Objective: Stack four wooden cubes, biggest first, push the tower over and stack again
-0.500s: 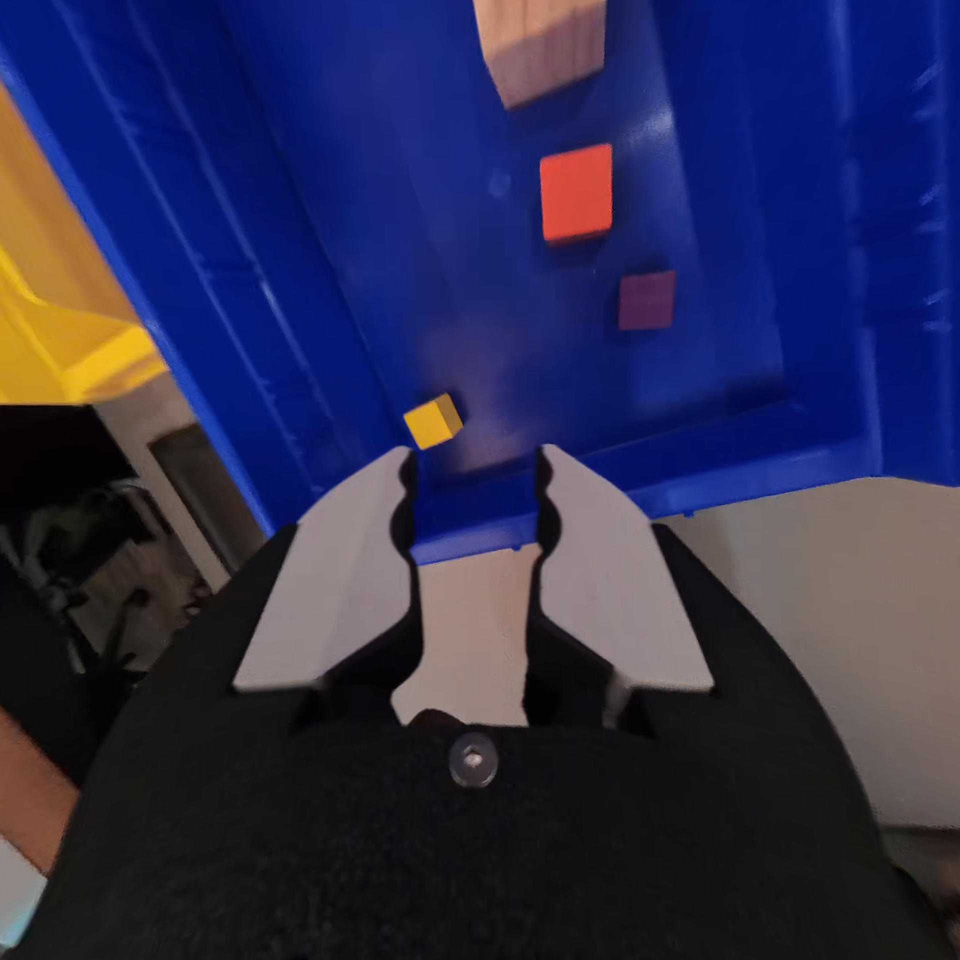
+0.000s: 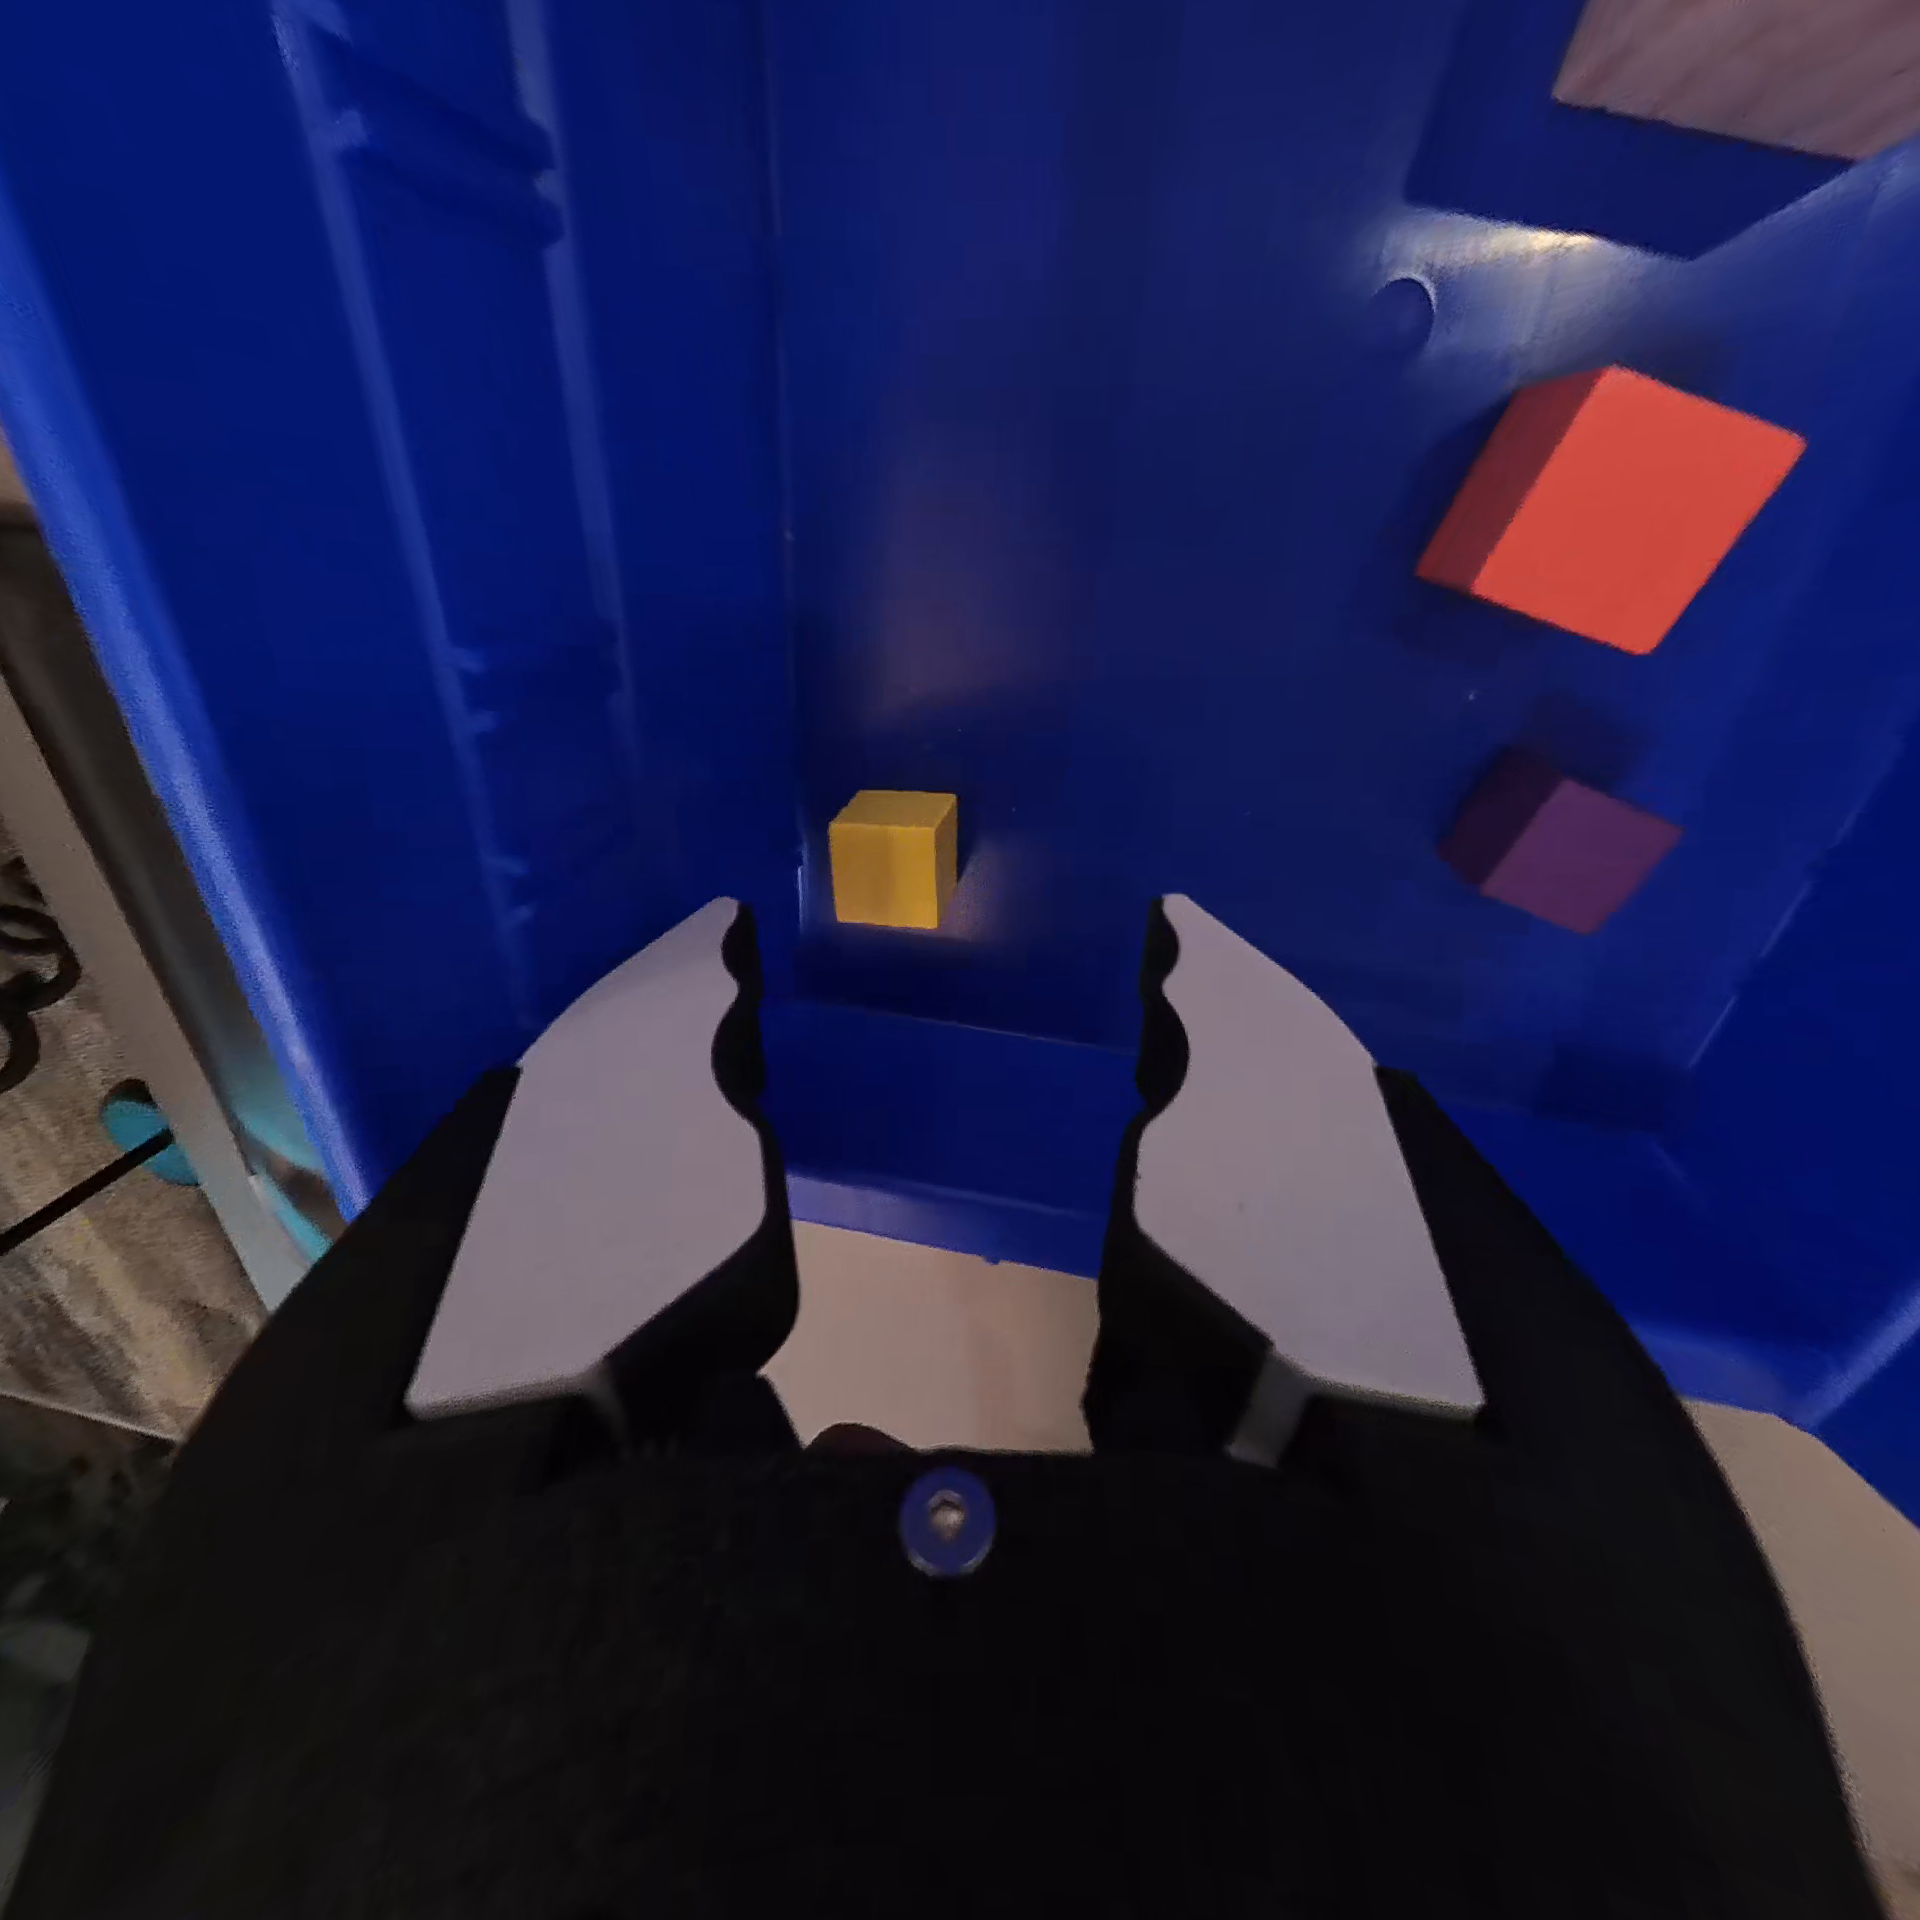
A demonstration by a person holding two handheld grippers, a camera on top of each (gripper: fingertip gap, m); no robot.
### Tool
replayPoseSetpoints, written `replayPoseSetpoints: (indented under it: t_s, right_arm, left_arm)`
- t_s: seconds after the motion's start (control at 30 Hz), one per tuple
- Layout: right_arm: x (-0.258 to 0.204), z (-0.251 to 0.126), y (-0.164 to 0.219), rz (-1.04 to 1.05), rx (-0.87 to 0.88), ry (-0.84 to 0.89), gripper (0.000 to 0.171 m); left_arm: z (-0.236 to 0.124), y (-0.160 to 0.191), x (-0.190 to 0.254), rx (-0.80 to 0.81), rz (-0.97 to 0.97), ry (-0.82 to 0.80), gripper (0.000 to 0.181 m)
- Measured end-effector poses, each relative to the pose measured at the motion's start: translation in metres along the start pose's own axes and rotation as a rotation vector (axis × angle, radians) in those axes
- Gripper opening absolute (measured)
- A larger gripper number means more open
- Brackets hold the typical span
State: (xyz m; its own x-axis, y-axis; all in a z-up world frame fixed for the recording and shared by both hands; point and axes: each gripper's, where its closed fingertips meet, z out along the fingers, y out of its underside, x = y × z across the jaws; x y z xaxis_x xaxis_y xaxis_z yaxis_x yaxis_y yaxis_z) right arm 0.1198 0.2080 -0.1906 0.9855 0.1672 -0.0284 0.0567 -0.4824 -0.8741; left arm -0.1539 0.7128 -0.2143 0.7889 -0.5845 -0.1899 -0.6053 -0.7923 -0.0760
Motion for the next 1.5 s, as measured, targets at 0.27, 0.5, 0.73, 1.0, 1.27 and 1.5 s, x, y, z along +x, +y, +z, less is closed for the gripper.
replayPoseSetpoints:
  t_s: [0.27,0.5,0.73,1.0,1.27,1.5]
  right_arm:
    - [-0.002,0.0,0.001,-0.003,-0.002,-0.007,0.04]
    - [0.002,-0.004,-0.003,-0.003,0.007,0.007,0.04]
    - [0.002,-0.007,-0.005,-0.017,0.008,0.023,0.04]
    - [-0.001,-0.002,-0.003,-0.043,-0.016,0.039,0.04]
    - [-0.006,-0.004,-0.009,-0.079,-0.012,0.046,0.04]
    - [-0.005,-0.007,-0.007,-0.074,-0.007,0.045,0.04]
  left_arm:
    - [0.018,-0.006,0.026,0.001,-0.064,0.168,0.029]
    - [0.014,-0.005,0.039,0.027,0.04,0.21,0.028]
    - [-0.068,0.015,0.075,0.365,0.229,0.281,0.028]
    - [-0.152,0.084,0.181,0.682,0.381,0.621,0.028]
    - [-0.126,0.09,0.331,0.612,0.598,0.681,0.028]
    - [-0.115,0.103,0.381,0.608,0.657,0.708,0.028]
